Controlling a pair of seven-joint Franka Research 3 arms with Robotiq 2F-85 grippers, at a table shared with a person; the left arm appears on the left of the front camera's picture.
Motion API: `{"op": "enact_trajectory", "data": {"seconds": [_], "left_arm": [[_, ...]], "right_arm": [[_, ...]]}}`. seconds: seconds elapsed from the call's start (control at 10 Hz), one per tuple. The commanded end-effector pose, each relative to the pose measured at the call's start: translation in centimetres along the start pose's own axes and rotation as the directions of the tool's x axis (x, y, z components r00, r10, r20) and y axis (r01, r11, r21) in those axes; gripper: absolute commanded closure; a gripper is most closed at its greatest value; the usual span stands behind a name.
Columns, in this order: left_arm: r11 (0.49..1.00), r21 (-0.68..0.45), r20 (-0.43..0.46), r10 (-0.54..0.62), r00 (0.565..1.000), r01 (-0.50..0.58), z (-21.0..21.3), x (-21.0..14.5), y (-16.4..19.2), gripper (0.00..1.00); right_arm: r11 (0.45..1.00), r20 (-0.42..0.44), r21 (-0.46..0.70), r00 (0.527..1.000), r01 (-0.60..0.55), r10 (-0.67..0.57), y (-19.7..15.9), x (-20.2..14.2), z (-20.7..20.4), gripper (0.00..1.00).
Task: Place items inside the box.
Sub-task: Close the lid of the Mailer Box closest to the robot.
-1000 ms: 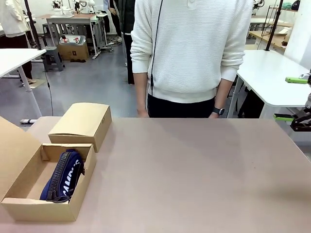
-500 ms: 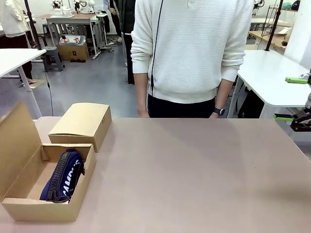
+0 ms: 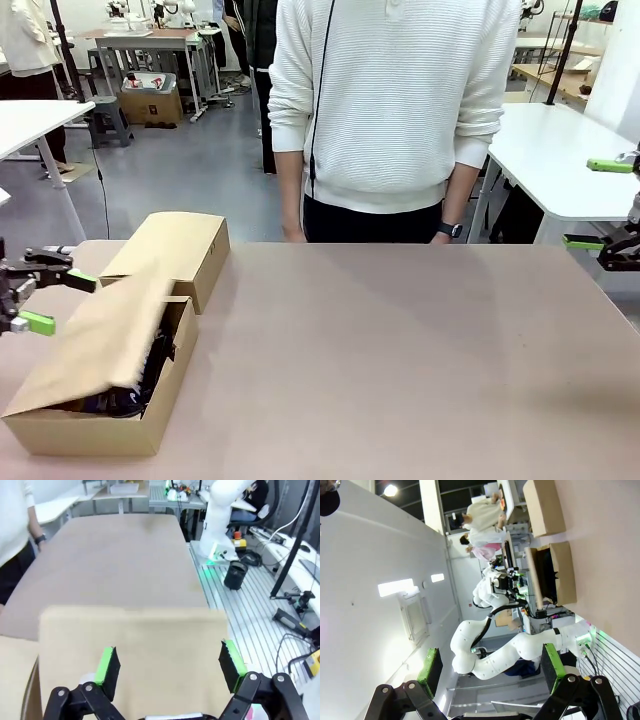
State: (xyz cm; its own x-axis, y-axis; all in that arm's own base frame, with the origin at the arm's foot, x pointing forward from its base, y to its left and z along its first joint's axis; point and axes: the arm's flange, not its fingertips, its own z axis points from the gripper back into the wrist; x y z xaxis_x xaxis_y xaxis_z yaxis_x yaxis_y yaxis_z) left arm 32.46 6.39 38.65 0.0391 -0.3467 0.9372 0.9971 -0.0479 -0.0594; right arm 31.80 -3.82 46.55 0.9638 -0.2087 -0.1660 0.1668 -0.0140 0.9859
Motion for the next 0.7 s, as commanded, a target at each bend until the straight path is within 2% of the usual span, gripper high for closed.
{"op": "enact_trajectory", "data": {"seconds": [0.0, 0.1, 0.3, 0.5, 0.6], "left_arm": [[0.999, -0.022, 0.062, 0.032, 0.998, -0.031, -2.5, -0.5, -0.6, 0.0], [0.997, -0.043, 0.06, 0.059, 0.996, -0.057, -3.8, -1.0, -0.8, 0.0], [0.996, -0.006, -0.006, 0.091, 0.996, -0.091, -6.4, -3.7, -0.3, 0.0], [0.993, 0.098, -0.083, 0.07, 0.994, -0.062, -8.8, -6.6, 0.5, 0.0], [0.99, 0.141, -0.09, 0.027, 0.996, -0.014, -9.5, -7.5, 0.5, 0.0]], "right_arm": [[1.0, -0.003, 0.016, 1.0, 0.019, -0.019, 0.5, -0.1, 0.1, 0.0], [1.0, -0.003, 0.016, 1.0, 0.019, -0.019, 0.5, -0.1, 0.1, 0.0], [1.0, -0.003, 0.016, 1.0, 0.019, -0.019, 0.5, -0.1, 0.1, 0.0], [1.0, -0.003, 0.016, 1.0, 0.019, -0.019, 0.5, -0.1, 0.1, 0.0], [1.0, -0.003, 0.016, 1.0, 0.019, -0.019, 0.5, -0.1, 0.1, 0.0]]}}
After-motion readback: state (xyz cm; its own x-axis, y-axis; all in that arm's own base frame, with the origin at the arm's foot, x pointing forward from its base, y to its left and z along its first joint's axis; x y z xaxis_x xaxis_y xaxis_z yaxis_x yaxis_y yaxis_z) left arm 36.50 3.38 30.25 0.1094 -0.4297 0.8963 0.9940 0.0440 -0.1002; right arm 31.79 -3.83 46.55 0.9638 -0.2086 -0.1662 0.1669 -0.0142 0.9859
